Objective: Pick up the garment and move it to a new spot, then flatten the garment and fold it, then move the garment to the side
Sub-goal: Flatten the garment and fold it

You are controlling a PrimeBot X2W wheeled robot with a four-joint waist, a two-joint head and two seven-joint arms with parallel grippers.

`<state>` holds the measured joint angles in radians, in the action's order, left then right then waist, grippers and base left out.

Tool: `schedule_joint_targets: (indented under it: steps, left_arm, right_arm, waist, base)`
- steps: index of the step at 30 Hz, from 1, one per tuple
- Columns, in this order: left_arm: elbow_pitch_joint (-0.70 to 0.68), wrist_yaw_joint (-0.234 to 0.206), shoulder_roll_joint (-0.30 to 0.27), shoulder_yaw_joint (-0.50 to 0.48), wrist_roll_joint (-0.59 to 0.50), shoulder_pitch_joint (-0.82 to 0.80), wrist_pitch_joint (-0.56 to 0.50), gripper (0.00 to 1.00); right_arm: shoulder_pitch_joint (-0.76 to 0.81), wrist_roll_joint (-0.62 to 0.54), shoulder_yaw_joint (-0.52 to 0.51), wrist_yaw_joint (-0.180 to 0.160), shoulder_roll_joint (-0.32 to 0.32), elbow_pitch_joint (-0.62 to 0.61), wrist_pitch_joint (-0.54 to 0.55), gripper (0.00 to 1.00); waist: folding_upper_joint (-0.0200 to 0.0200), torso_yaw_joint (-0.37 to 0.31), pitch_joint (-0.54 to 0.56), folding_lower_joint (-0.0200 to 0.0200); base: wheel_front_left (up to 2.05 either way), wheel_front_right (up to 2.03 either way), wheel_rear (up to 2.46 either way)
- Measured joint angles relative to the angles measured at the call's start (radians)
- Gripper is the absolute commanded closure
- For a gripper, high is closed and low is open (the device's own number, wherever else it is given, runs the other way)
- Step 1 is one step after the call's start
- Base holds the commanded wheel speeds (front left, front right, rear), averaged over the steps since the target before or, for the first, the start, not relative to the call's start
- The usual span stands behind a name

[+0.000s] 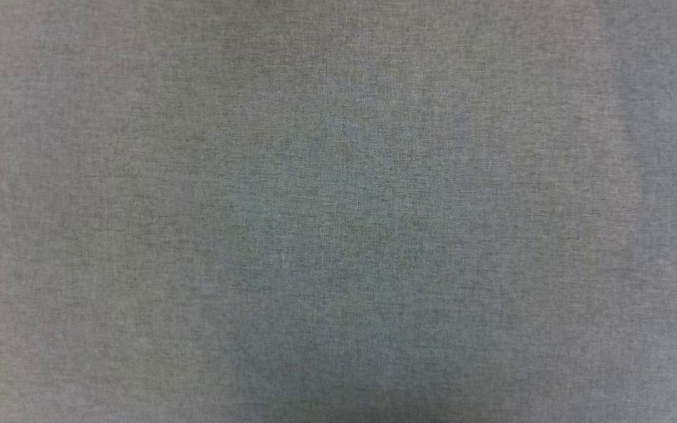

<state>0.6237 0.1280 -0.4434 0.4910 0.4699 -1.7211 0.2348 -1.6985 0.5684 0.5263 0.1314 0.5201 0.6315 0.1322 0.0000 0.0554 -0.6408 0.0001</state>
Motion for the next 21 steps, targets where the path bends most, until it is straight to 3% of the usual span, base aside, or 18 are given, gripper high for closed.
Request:
schedule_joint_targets:
  steps: [8,21]
  left_arm:
    - [-0.089,-0.004,-0.013,0.001,0.026,0.335,0.021,1.00]
    - [-0.346,-0.078,-0.007,-0.035,0.032,1.023,0.021,1.00]
  right_arm:
    - [0.248,0.106,0.114,0.000,0.008,0.003,-0.095,1.00]
    - [0.718,0.245,0.284,0.000,0.102,-0.090,-0.174,1.00]
  waist:
    - [0.0000,0.001,0.071,-0.0001]
    - [0.0000,0.013,0.260,-0.0002]
  base:
    - [0.00,0.00,0.00]
    - [0.00,0.00,0.00]
